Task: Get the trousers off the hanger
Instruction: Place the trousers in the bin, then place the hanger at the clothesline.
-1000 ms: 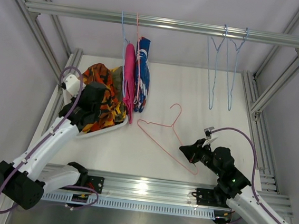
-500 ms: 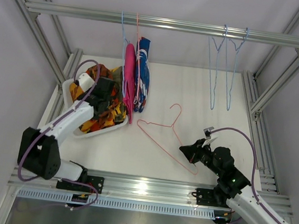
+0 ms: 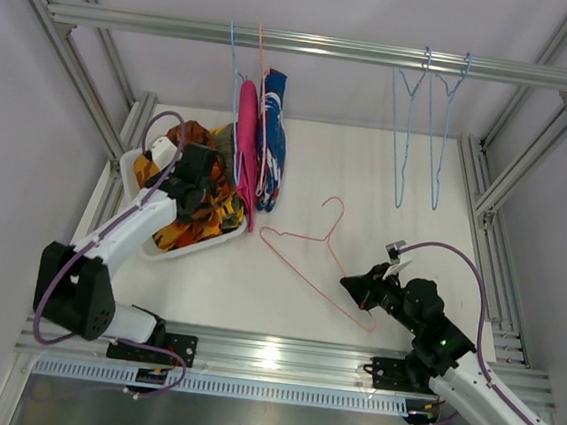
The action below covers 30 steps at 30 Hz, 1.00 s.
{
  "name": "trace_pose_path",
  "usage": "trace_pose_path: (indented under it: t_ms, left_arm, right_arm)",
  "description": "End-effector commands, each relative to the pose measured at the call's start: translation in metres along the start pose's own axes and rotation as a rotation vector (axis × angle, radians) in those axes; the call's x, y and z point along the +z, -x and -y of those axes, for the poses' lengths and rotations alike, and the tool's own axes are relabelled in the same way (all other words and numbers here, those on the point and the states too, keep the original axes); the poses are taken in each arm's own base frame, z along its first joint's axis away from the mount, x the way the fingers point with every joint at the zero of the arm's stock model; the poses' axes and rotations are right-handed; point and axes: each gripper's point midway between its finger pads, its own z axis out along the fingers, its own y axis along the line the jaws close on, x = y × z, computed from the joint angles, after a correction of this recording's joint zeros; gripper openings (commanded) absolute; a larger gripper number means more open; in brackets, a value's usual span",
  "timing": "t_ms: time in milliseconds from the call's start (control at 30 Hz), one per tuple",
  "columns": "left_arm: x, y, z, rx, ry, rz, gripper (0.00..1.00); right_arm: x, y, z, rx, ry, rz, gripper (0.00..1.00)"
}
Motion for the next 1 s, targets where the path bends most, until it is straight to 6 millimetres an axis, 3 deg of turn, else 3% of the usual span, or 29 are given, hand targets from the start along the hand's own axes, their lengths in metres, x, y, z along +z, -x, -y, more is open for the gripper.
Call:
trace_pose_path:
  t_ms: [0,133,233,400,567,700,967]
  left_arm:
    - [-0.051,0.026,0.022,-0.014,-0.165,-0.013,0.33]
    - [-0.098,0.060,0.040,-0.011,-0.316,0.013,0.53]
    - [-0.129,0.068,0.055,0.015,-0.463,0.014,0.62]
    - [-0.171,0.090,0.054,0.073,-0.554,0.058,0.66]
    - [-0.216,0.114,0.059,0.158,-0.666,0.133,0.66]
    - [-0.232,0.125,0.060,0.204,-0.707,0.171,0.67]
    - [-0.240,0.116,0.050,0.183,-0.775,0.234,0.66]
  right_arm:
    - [0.000,0.009,-0.001,-0.014,-0.003,0.030,0.00]
    - [0.000,0.010,0.002,-0.017,-0.022,0.033,0.00]
    - [0.000,0.012,0.004,-0.016,-0.032,0.041,0.00]
    - [0.000,0.023,0.012,-0.024,-0.114,0.044,0.00]
    - [-0.004,0.055,0.014,-0.059,-0.199,0.080,0.00]
    - [-0.007,0.075,0.009,-0.069,-0.228,0.101,0.00]
    - [-0.012,0.099,-0.012,-0.067,-0.188,0.145,0.00]
